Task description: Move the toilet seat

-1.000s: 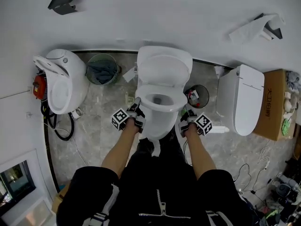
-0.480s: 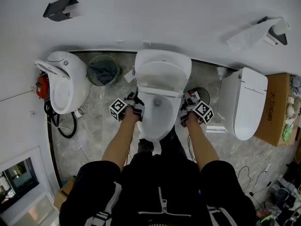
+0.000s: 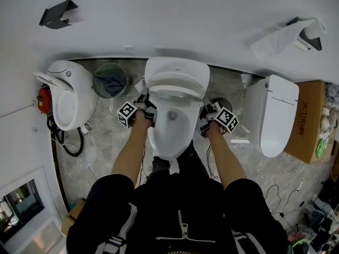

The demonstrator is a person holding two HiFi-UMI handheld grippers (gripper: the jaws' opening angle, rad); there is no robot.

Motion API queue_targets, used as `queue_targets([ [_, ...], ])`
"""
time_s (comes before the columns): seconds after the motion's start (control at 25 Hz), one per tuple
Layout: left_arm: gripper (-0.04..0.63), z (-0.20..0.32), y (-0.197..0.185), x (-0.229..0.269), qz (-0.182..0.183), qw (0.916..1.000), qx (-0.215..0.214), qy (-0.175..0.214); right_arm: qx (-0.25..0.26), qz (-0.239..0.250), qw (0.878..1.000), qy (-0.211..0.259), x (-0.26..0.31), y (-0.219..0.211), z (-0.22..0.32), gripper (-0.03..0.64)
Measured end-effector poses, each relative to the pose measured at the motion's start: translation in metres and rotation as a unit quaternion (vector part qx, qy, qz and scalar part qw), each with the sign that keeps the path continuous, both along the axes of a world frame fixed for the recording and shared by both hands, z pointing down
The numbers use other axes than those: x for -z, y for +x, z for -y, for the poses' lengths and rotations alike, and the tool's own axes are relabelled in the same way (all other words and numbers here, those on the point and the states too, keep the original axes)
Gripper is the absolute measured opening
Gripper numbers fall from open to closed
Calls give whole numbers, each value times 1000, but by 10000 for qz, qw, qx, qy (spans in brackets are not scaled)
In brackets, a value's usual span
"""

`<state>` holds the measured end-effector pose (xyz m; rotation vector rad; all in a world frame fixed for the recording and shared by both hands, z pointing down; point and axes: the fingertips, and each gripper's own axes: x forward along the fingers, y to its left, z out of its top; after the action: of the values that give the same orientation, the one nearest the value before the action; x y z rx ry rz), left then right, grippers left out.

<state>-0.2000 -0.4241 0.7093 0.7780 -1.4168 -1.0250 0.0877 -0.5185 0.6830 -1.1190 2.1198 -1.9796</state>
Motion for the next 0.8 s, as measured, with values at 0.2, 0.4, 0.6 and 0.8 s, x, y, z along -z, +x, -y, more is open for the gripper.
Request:
queue_targets([
  [0.2, 190, 14, -5, -2, 60, 9999, -92, -51, 136, -67, 9999, -73, -4, 14, -13, 2],
  [0.4, 192, 25, -8, -5, 41, 9998, -179, -77, 80, -163, 9998, -92, -5, 36, -27, 2],
  [0.6, 185, 28, -9, -3, -57, 9995, -227, 197, -34, -140, 9999, -59, 0, 53, -45, 2],
  [0.8, 112, 13, -11, 12, 57, 9986, -129, 501, 84, -201, 9997, 104, 13, 56, -68, 2],
])
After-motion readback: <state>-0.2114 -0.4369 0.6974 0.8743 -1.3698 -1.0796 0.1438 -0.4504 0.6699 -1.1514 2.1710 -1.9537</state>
